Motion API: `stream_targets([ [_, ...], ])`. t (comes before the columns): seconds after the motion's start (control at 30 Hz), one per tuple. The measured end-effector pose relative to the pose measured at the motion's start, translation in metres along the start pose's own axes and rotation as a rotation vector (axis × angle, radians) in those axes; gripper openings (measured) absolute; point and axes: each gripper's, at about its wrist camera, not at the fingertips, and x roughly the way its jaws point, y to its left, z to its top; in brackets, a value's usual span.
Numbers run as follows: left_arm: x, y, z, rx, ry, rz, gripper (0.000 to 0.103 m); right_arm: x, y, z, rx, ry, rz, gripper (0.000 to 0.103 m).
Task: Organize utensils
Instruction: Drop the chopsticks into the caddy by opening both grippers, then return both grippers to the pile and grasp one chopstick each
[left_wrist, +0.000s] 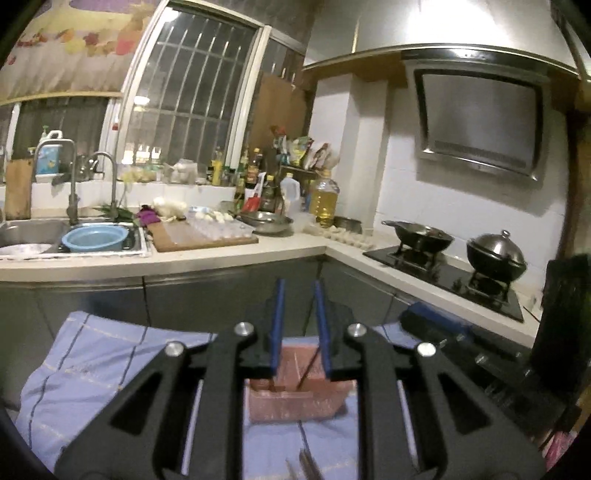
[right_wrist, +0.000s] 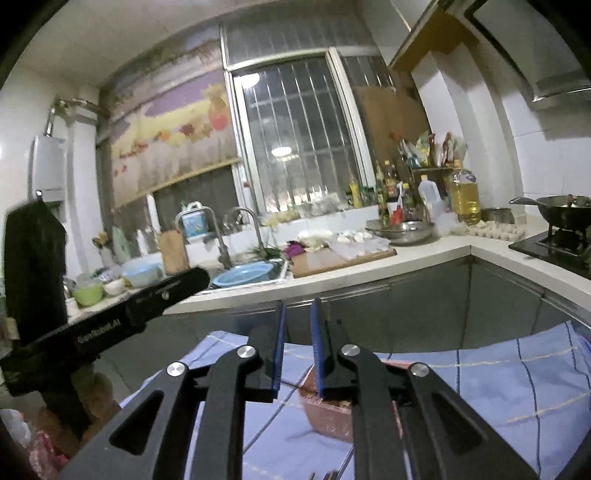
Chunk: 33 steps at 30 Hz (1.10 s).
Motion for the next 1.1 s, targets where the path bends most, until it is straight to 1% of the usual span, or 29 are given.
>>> stream_targets([
  [0.07,-0.013,0.003,-0.016,0.007,0.023,-0.005,0.015,-0.022,0.002,-0.017,0.011,0.012,0.006,0.015],
  [0.13,-0.021,0.007,-0.048,0.016,0.087,0.006,0.015,-0.036,0.001,-0.042,0.028,0.062,0.000,0.015],
  [0.17,-0.020,0.008,-0.062,0.019,0.120,0.010,0.015,-0.040,-0.001,-0.060,0.045,0.107,-0.007,0.015],
  [0.2,-0.019,0.010,-0.081,0.026,0.171,0.016,0.015,-0.040,-0.003,-0.074,0.057,0.148,-0.015,0.015],
  [0.23,-0.017,0.011,-0.102,0.026,0.223,0.023,0.015,-0.039,-0.006,-0.096,0.073,0.213,-0.033,0.015],
  [0.27,-0.012,0.013,-0.126,0.013,0.296,0.019,0.015,-0.035,-0.009,-0.120,0.091,0.285,-0.059,0.015],
  [0.3,-0.008,0.013,-0.141,0.002,0.345,0.012,0.015,-0.032,-0.010,-0.137,0.103,0.342,-0.076,0.015],
  [0.33,-0.001,0.013,-0.163,-0.012,0.419,0.010,0.015,-0.024,-0.014,-0.161,0.125,0.430,-0.095,0.015],
  [0.37,0.005,0.011,-0.183,-0.024,0.484,0.009,0.015,-0.019,-0.016,-0.180,0.150,0.496,-0.105,0.015],
  [0.4,0.009,0.009,-0.196,-0.032,0.523,0.005,0.015,-0.015,-0.019,-0.199,0.183,0.558,-0.110,0.014],
  [0.43,0.013,0.005,-0.211,-0.041,0.570,0.001,0.015,-0.013,-0.019,-0.209,0.199,0.586,-0.107,0.015],
  [0.5,0.019,-0.003,-0.230,-0.043,0.627,-0.005,0.015,-0.010,-0.013,-0.225,0.196,0.634,-0.102,0.014],
  [0.6,0.026,-0.016,-0.246,-0.031,0.664,-0.003,0.015,-0.003,0.000,-0.232,0.155,0.667,-0.093,0.014],
  [0.67,0.031,-0.023,-0.252,-0.022,0.679,0.002,0.015,0.004,0.005,-0.236,0.118,0.697,-0.106,0.014],
  [0.73,0.040,-0.026,-0.253,-0.017,0.692,0.011,0.015,0.005,0.007,-0.239,0.112,0.692,-0.106,0.014],
  [0.8,0.049,-0.030,-0.259,0.002,0.707,0.037,0.015,0.006,0.008,-0.239,0.093,0.695,-0.113,0.014],
  [0.93,0.049,-0.033,-0.260,0.020,0.699,0.062,0.016,0.000,-0.001,-0.243,0.104,0.689,-0.139,0.015],
  [1.03,0.051,-0.033,-0.258,0.019,0.704,0.063,0.016,0.002,-0.001,-0.245,0.099,0.692,-0.143,0.015],
  [1.1,0.057,-0.035,-0.261,0.017,0.720,0.060,0.017,0.005,0.001,-0.247,0.088,0.689,-0.153,0.015],
])
